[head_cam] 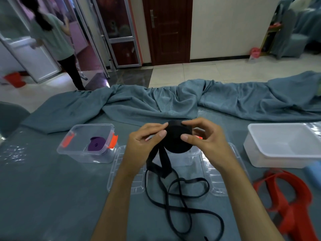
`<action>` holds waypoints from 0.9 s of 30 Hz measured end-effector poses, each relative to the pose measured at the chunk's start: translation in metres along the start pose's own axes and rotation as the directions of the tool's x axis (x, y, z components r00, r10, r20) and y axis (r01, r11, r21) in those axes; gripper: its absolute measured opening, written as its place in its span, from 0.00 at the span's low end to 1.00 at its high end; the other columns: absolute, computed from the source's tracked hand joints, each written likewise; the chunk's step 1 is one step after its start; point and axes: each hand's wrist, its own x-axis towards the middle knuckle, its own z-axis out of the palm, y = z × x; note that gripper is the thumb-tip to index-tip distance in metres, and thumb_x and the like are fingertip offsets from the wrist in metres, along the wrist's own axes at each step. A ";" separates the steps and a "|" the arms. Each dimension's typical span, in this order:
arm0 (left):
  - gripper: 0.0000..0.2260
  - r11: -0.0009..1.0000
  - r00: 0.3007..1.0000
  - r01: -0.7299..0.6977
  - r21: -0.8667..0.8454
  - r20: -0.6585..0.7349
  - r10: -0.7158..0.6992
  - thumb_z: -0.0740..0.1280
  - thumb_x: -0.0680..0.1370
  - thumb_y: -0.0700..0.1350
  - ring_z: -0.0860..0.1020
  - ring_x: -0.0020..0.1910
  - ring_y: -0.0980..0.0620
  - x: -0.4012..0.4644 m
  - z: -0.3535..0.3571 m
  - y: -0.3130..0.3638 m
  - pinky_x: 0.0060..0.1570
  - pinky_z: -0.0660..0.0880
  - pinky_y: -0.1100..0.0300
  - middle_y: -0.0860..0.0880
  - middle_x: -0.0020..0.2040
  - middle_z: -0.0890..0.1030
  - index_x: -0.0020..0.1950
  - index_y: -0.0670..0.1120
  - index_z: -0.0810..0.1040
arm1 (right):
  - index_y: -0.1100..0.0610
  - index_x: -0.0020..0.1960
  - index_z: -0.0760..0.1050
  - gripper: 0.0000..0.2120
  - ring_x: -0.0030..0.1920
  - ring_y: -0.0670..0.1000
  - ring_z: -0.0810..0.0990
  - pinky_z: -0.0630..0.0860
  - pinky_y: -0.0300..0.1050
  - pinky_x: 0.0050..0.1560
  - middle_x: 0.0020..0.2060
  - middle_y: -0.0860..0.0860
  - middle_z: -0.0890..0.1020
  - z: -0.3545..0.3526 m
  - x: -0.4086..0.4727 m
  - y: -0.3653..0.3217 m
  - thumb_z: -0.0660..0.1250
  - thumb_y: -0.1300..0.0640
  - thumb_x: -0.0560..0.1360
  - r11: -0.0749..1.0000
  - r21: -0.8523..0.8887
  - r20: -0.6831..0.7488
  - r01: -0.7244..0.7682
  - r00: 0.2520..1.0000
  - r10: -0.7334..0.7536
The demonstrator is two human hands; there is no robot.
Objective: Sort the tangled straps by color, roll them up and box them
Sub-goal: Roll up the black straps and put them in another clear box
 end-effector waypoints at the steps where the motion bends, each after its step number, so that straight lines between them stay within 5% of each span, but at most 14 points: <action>1: 0.10 1.000 1.000 0.002 -0.008 0.008 -0.002 0.76 0.78 0.42 0.85 0.59 0.51 0.002 -0.002 0.001 0.60 0.78 0.64 0.49 0.56 0.87 0.57 0.52 0.89 | 0.45 0.56 0.84 0.15 0.56 0.54 0.87 0.81 0.52 0.58 0.55 0.51 0.87 0.002 0.000 0.001 0.82 0.50 0.71 0.999 0.039 0.003 -0.013 1.000 0.013; 6: 0.12 0.998 0.999 0.037 -0.041 -0.035 -0.039 0.79 0.74 0.44 0.87 0.55 0.51 0.004 0.001 0.002 0.55 0.80 0.65 0.49 0.53 0.88 0.55 0.55 0.87 | 0.51 0.51 0.79 0.16 0.45 0.53 0.87 0.83 0.46 0.46 0.49 0.51 0.86 0.005 0.003 0.005 0.82 0.46 0.71 0.990 0.092 0.037 -0.104 0.994 0.101; 9: 0.13 0.993 0.994 0.087 -0.085 -0.059 -0.092 0.80 0.73 0.47 0.86 0.58 0.48 0.003 0.005 -0.001 0.59 0.82 0.58 0.46 0.54 0.88 0.56 0.53 0.84 | 0.47 0.59 0.82 0.15 0.48 0.50 0.85 0.81 0.44 0.51 0.48 0.46 0.84 0.005 0.006 0.003 0.79 0.48 0.74 0.999 -0.031 -0.030 -0.013 0.999 0.012; 12: 0.21 0.983 0.986 0.166 -0.076 0.038 -0.164 0.81 0.73 0.46 0.84 0.63 0.46 0.006 -0.006 0.001 0.64 0.81 0.50 0.45 0.59 0.87 0.64 0.53 0.80 | 0.45 0.58 0.83 0.10 0.54 0.54 0.85 0.81 0.55 0.56 0.52 0.47 0.85 0.010 0.005 0.006 0.76 0.53 0.77 1.000 -0.018 -0.027 -0.004 1.000 0.004; 17: 0.33 0.986 0.984 0.168 -0.001 0.052 -0.168 0.83 0.71 0.41 0.87 0.55 0.48 0.003 -0.016 0.000 0.55 0.81 0.62 0.45 0.53 0.88 0.71 0.58 0.75 | 0.47 0.48 0.77 0.10 0.56 0.56 0.86 0.81 0.54 0.58 0.54 0.56 0.85 0.012 0.003 0.010 0.78 0.56 0.76 0.992 0.014 0.079 -0.125 0.989 0.123; 21: 0.31 0.987 0.985 0.159 0.011 0.060 -0.159 0.82 0.72 0.42 0.86 0.55 0.47 -0.006 -0.007 -0.004 0.53 0.82 0.59 0.45 0.52 0.88 0.70 0.58 0.74 | 0.47 0.58 0.80 0.15 0.48 0.51 0.87 0.82 0.42 0.51 0.47 0.52 0.86 0.010 0.001 0.006 0.80 0.57 0.75 0.995 -0.011 0.096 -0.097 0.991 0.098; 27: 0.27 0.991 0.989 0.130 -0.014 0.069 -0.129 0.83 0.70 0.47 0.85 0.58 0.47 -0.005 -0.011 0.008 0.57 0.80 0.61 0.44 0.54 0.87 0.66 0.54 0.78 | 0.46 0.60 0.86 0.18 0.62 0.52 0.85 0.80 0.47 0.64 0.58 0.49 0.87 0.018 -0.003 0.006 0.81 0.54 0.71 0.996 0.083 0.064 -0.028 0.998 0.022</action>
